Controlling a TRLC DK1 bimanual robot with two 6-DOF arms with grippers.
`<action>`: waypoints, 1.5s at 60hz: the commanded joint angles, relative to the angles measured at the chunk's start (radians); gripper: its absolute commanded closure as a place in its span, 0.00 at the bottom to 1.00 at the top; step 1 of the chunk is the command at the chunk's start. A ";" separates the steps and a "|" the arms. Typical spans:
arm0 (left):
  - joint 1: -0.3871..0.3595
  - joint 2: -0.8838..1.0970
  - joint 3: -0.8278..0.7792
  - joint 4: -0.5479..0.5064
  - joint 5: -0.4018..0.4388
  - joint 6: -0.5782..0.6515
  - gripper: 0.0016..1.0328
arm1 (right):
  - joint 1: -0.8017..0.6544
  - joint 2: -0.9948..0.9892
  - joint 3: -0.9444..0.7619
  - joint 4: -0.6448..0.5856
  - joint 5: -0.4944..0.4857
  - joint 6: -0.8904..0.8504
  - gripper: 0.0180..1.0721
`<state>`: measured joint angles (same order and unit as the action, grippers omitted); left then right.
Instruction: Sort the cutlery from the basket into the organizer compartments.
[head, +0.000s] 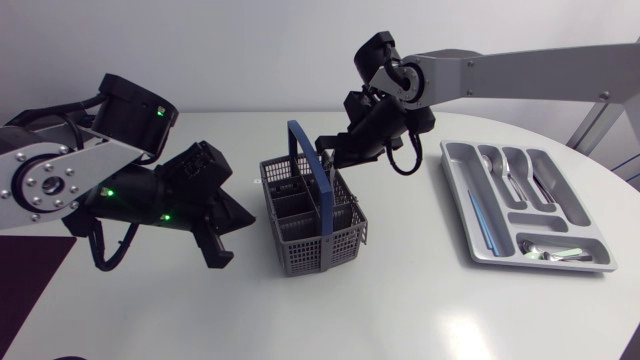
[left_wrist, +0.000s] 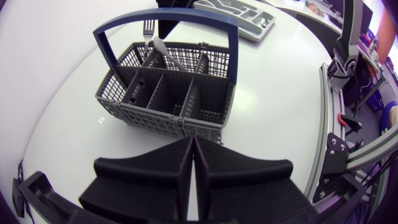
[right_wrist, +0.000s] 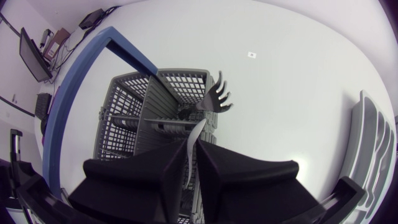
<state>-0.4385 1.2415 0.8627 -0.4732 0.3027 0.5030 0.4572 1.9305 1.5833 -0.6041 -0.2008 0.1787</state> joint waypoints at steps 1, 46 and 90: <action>0.006 -0.005 -0.014 -0.008 0.009 0.026 0.97 | 0.006 -0.028 -0.026 0.003 0.011 -0.013 0.87; 0.009 -0.013 -0.017 -0.018 0.009 0.029 0.97 | 0.001 0.085 0.092 -0.042 -0.015 0.024 0.75; 0.012 -0.016 -0.024 -0.016 0.010 0.034 0.97 | -0.040 0.025 0.024 -0.023 -0.017 0.031 0.75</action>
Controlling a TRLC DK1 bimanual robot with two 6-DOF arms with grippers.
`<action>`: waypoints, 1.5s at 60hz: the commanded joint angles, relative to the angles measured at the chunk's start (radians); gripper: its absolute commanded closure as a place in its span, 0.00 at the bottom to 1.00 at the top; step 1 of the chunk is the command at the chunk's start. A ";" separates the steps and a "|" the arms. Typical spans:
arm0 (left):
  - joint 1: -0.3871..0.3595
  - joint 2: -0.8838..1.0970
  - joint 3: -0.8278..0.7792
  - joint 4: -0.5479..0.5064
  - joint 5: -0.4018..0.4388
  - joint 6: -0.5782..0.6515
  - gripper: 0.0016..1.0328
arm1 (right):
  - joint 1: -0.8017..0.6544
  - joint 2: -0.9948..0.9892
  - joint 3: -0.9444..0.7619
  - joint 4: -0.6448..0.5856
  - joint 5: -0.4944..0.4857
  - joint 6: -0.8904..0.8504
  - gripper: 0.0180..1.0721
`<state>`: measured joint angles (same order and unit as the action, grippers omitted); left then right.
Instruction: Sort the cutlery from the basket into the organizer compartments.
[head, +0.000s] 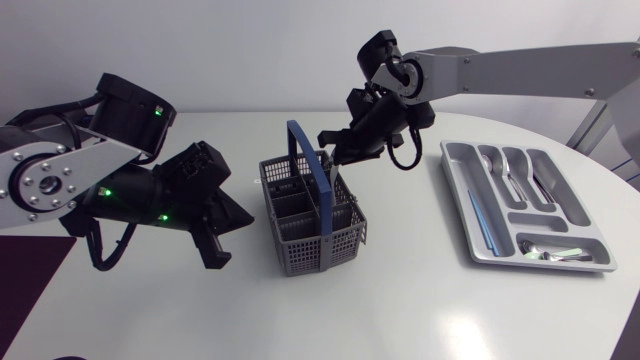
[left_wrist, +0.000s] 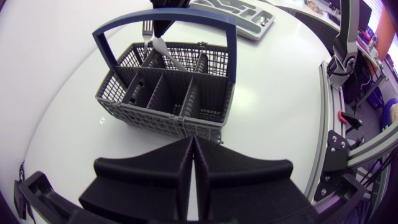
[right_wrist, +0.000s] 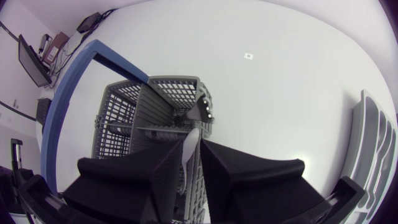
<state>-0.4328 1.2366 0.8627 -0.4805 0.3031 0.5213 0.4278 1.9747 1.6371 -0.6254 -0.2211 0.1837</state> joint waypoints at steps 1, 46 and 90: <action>0.006 -0.011 -0.022 -0.009 0.010 0.016 0.97 | -0.012 -0.019 -0.029 -0.002 0.003 0.026 0.75; 0.012 -0.016 -0.030 -0.010 0.013 0.020 0.97 | 0.037 0.061 0.044 -0.007 0.002 0.037 0.75; 0.014 -0.017 -0.021 -0.015 0.013 0.022 0.97 | 0.062 0.064 0.064 -0.059 -0.027 0.020 0.95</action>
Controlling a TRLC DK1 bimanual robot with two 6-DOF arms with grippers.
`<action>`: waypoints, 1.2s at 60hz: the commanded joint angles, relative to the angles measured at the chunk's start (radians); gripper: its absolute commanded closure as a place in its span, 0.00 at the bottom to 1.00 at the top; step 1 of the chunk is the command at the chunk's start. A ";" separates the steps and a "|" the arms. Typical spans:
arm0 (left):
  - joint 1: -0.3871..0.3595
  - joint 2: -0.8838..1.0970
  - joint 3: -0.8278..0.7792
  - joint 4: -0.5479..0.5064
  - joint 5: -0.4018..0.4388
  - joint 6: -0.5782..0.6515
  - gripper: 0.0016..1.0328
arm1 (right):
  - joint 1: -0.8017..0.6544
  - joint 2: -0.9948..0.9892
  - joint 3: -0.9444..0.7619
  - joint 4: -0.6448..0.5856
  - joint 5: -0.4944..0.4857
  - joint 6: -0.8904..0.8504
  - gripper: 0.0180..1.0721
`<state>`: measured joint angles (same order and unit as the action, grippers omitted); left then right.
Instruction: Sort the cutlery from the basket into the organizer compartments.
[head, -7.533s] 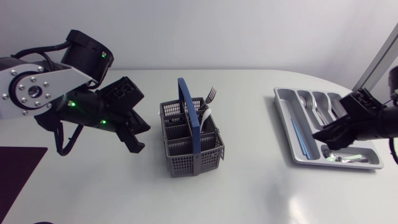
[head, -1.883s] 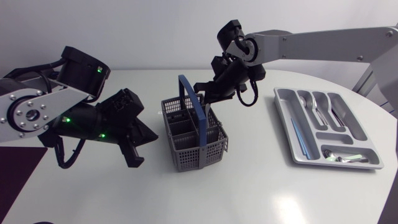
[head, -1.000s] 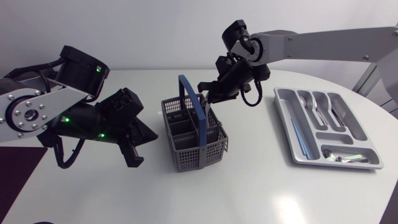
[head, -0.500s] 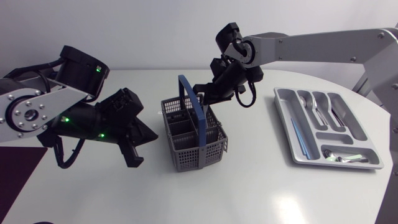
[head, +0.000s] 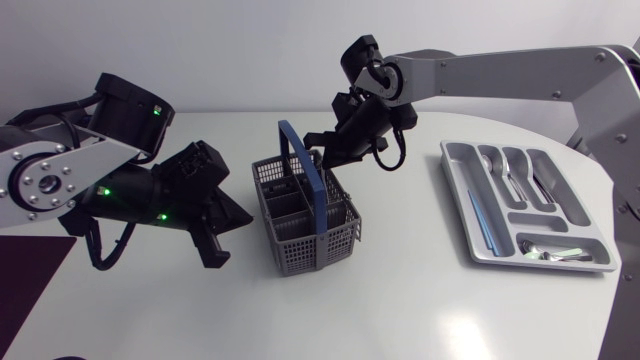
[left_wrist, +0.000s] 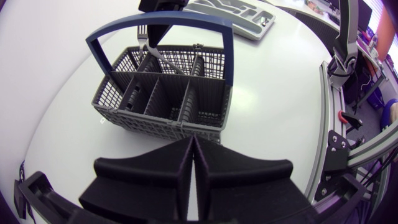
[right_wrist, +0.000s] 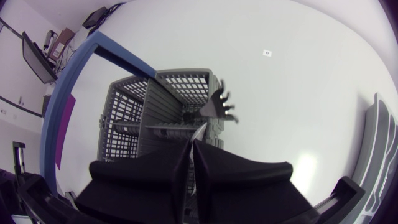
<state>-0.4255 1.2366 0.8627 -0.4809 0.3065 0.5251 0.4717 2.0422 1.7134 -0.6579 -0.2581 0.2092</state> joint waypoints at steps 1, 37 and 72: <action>0.007 -0.017 -0.021 -0.015 0.009 0.018 0.97 | 0.018 -0.008 -0.015 -0.026 0.010 -0.007 0.95; 0.001 -0.035 -0.025 -0.028 0.011 0.012 0.97 | 0.015 -0.200 -0.146 0.038 -0.098 -0.047 0.95; -0.012 -0.034 -0.019 -0.028 0.009 0.004 0.97 | -0.067 -0.493 -0.325 0.192 -0.227 -0.068 0.95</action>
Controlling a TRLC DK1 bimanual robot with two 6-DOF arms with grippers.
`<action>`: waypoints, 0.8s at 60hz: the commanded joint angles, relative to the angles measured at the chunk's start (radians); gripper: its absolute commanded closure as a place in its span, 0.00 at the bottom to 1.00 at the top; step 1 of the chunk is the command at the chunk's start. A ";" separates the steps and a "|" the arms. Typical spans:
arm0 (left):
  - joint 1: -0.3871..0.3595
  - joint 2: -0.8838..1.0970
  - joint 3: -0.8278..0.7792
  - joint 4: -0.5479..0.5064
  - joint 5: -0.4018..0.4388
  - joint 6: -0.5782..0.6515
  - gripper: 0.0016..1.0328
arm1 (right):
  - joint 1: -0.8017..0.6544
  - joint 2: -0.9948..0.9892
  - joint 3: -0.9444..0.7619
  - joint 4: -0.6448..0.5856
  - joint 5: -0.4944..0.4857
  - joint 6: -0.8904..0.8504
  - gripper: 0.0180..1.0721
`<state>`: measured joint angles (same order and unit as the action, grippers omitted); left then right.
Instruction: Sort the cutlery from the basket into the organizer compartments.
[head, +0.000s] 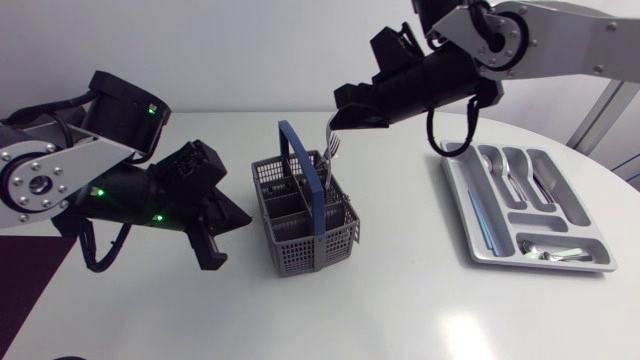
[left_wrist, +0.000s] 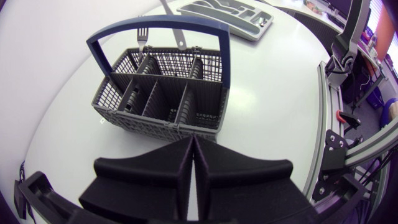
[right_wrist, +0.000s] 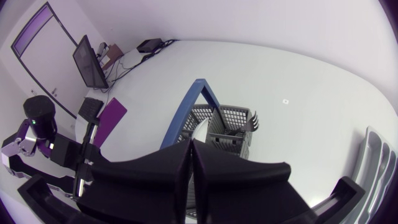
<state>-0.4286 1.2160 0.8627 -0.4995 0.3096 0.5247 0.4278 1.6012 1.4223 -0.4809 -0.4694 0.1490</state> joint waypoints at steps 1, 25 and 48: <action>-0.009 -0.013 -0.019 -0.008 0.006 0.005 0.97 | -0.029 -0.064 -0.039 0.015 -0.018 -0.009 0.95; -0.010 -0.021 -0.014 -0.013 0.006 0.000 0.97 | -0.238 -0.343 -0.197 -0.128 -0.006 -0.212 0.95; -0.038 -0.021 0.019 -0.034 0.002 -0.009 0.97 | -0.623 -0.400 -0.344 -0.240 0.040 -0.635 0.95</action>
<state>-0.4602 1.2083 0.8631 -0.5236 0.3096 0.5243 -0.1341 1.2167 1.1332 -0.7040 -0.4408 -0.3542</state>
